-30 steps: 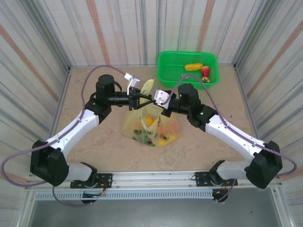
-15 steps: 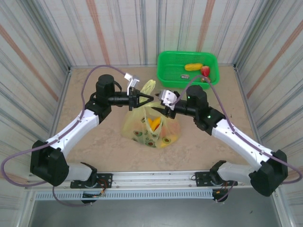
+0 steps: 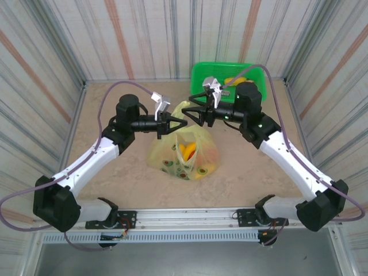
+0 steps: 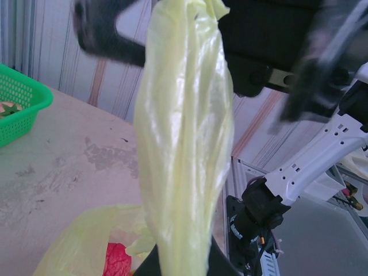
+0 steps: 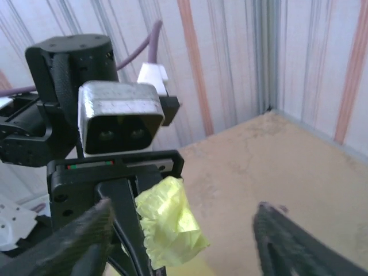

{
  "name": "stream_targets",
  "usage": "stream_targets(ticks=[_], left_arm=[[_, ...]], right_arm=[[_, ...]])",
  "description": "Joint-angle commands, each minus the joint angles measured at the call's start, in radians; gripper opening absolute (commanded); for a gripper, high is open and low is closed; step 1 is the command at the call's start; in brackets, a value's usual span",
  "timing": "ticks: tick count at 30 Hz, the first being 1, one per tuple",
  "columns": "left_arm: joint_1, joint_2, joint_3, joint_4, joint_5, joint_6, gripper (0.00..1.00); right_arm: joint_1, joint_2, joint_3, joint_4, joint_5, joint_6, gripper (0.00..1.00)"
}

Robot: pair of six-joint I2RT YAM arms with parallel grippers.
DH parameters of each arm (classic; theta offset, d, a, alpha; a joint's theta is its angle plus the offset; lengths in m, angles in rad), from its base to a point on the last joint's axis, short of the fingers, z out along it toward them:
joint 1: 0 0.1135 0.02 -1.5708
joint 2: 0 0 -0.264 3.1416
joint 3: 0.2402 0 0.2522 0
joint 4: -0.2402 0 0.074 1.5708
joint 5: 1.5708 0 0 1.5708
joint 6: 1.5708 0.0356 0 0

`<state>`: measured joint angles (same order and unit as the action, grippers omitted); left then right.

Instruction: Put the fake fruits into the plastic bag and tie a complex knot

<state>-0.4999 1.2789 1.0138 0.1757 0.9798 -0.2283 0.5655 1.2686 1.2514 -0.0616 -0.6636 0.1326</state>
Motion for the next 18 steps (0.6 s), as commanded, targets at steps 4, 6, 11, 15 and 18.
stream_targets(ticks=[4, 6, 11, 15, 18], left_arm=[[-0.007, -0.022, -0.014, -0.01, -0.014, 0.04, 0.0], [-0.008, -0.023, -0.012, -0.017, -0.021, 0.042, 0.0], [-0.008, -0.025, -0.012, -0.028, -0.027, 0.049, 0.03], [-0.008, -0.023, -0.011, -0.031, -0.024, 0.048, 0.04], [-0.008, -0.022, -0.01, -0.036, -0.025, 0.052, 0.04]], right_arm=[[0.0, 0.022, 0.054, -0.092, -0.095, 0.101, 0.27], [-0.022, 0.002, 0.038, -0.065, -0.096, 0.118, 0.11], [-0.107, -0.054, -0.023, 0.013, -0.104, 0.18, 0.0], [-0.147, -0.067, -0.053, 0.037, -0.131, 0.203, 0.0], [-0.158, -0.078, -0.073, 0.055, -0.136, 0.209, 0.0]])
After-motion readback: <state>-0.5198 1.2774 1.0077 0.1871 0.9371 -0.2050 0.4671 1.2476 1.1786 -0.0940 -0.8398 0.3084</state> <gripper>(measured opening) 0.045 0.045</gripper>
